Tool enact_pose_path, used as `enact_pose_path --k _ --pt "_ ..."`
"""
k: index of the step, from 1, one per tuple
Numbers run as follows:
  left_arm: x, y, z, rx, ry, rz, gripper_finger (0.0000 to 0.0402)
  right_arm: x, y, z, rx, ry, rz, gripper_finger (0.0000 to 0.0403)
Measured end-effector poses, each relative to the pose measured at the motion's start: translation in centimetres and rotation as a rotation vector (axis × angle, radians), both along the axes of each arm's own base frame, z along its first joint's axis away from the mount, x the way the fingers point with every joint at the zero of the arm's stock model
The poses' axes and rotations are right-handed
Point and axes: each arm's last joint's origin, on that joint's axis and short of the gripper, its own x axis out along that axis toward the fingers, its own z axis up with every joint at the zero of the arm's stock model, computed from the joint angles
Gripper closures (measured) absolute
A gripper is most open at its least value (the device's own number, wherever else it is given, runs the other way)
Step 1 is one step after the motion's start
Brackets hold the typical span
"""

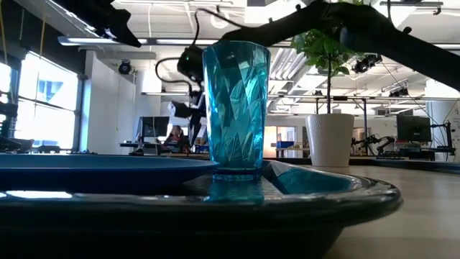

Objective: Pick and place plate/cup/fork/spoon on tray
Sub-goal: Put the orange fork on the black tray to the left of the blue plate

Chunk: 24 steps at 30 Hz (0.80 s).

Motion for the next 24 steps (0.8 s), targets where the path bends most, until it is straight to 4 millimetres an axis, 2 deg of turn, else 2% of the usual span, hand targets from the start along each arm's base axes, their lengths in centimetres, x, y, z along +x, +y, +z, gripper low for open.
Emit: enact_pose_path --k 6,11,17,24 --pt "0.0 0.0 0.0 0.003 -0.001 0.010 0.0308 0.0 -0.7 -1.8 0.028 0.010 -0.070 0.0269" --pt "0.0 0.0 0.2 0.008 -0.019 0.010 0.0308 -0.4 -0.8 -1.9 0.012 0.036 -0.142 0.0269" --pt "0.0 0.0 0.3 0.011 -0.029 0.010 0.0308 -0.9 -0.3 -2.5 0.164 0.056 -0.187 0.0269" --pt "0.1 0.0 0.3 0.013 -0.035 0.010 0.0308 -0.8 -0.1 -3.3 0.165 0.072 -0.199 0.0269"
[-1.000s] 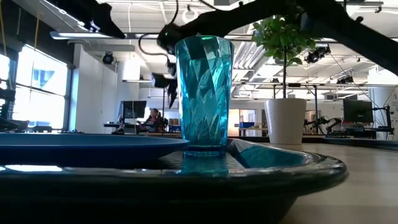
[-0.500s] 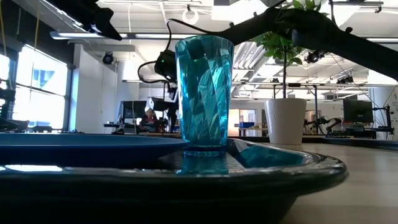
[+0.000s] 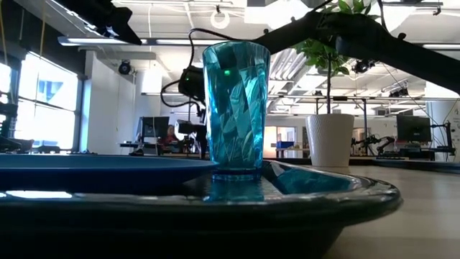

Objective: Pick and place plate/cup/fork/spoon on tray
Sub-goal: Put the orange fork on the black tray to the left of the blue plate

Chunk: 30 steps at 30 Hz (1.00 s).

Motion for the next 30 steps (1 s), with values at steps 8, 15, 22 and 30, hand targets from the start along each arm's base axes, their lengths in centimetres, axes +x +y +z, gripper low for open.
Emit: enact_pose_path --k 8,15,22,30 --pt "0.0 0.0 0.0 0.000 0.000 -0.001 0.0308 -0.2 0.3 -0.2 0.047 0.010 -0.014 0.0275" --pt "0.0 0.0 0.0 0.000 -0.001 -0.001 0.0308 -0.5 1.0 -0.2 0.091 0.054 0.014 0.0343" --pt "0.0 0.0 0.0 0.000 -0.001 -0.001 0.0308 -0.9 2.5 -0.1 0.151 0.136 0.085 0.0390" --pt "0.0 0.0 -0.1 -0.006 0.014 -0.002 0.0308 -1.3 6.1 -0.2 0.155 0.284 0.162 0.0399"
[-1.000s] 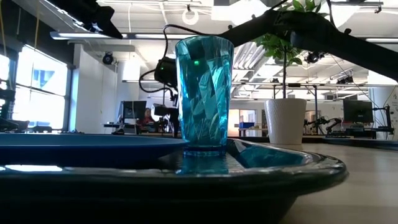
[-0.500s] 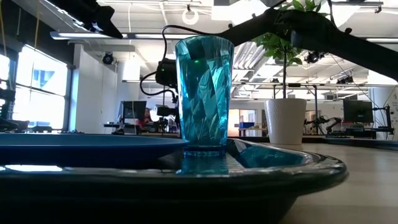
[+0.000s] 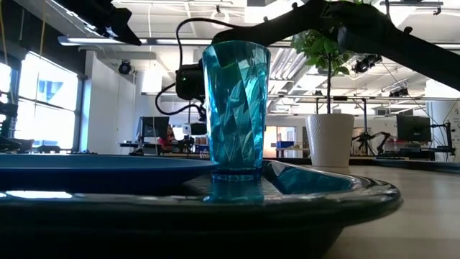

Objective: Pick and place plate/cup/fork/spoon on tray
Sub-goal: Put the orange fork on the black tray to the left of the blue plate

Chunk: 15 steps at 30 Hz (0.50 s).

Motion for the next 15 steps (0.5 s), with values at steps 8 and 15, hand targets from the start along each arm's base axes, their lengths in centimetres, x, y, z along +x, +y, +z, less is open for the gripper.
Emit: enact_pose_path --k 8,15 --pt "0.0 -0.1 -0.4 -0.043 0.013 -0.033 0.0308 1.2 1.1 2.5 -0.186 -0.049 0.061 0.0399" --pt "-0.3 -0.4 -0.5 -0.076 -0.002 -0.092 0.0308 0.6 3.0 6.2 -0.418 -0.073 0.082 0.0399"
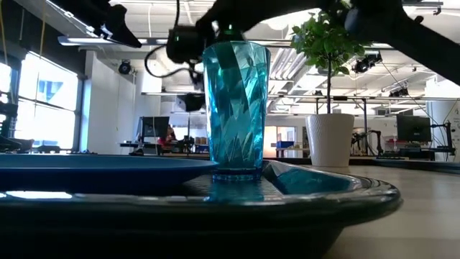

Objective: Pick and place plate/cup/fork/spoon on tray
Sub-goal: Put the orange fork on the black tray to the left of the blue plate

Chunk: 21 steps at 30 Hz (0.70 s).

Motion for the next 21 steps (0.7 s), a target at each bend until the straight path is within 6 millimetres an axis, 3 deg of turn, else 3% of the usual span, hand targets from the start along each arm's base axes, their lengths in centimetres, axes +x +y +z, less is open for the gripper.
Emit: enact_pose_path --k 11,18,21 --pt "-0.7 -0.5 -0.2 -0.047 0.002 -0.065 0.0308 -1.4 5.9 2.2 -0.417 0.073 -0.044 0.0399" --pt "-0.3 -1.0 -0.1 -0.071 -0.004 -0.304 0.0308 -2.6 10.6 -0.5 -0.662 0.087 -0.002 0.0399" --pt "0.1 -1.2 -0.4 -0.058 -0.018 -0.444 0.0308 -4.5 10.1 -2.0 -0.649 0.156 -0.062 0.0400"
